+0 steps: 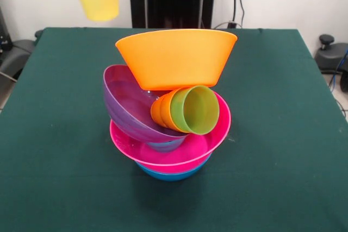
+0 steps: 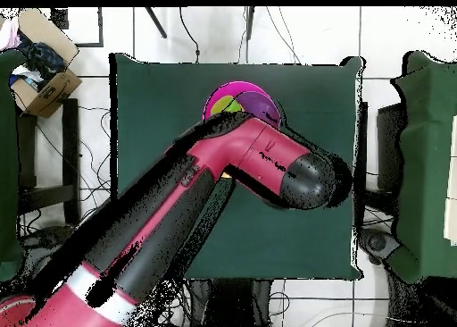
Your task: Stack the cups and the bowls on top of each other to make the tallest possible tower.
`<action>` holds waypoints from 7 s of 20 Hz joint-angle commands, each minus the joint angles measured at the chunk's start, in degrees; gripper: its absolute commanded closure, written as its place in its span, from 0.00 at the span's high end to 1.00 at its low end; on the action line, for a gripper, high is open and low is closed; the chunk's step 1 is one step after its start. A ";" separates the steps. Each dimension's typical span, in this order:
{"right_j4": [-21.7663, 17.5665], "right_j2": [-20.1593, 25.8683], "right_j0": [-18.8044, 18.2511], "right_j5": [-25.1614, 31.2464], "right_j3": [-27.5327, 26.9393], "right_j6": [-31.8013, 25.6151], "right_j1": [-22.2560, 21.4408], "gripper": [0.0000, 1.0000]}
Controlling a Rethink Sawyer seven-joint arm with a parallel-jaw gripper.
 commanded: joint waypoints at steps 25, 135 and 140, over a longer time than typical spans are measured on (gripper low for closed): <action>10.14 5.91 3.84 5.67 1.65 20.86 1.93 0.00; 26.04 12.19 2.86 4.03 3.68 10.07 -2.12 1.00; 21.13 9.08 4.63 -0.15 5.29 15.95 -1.16 1.00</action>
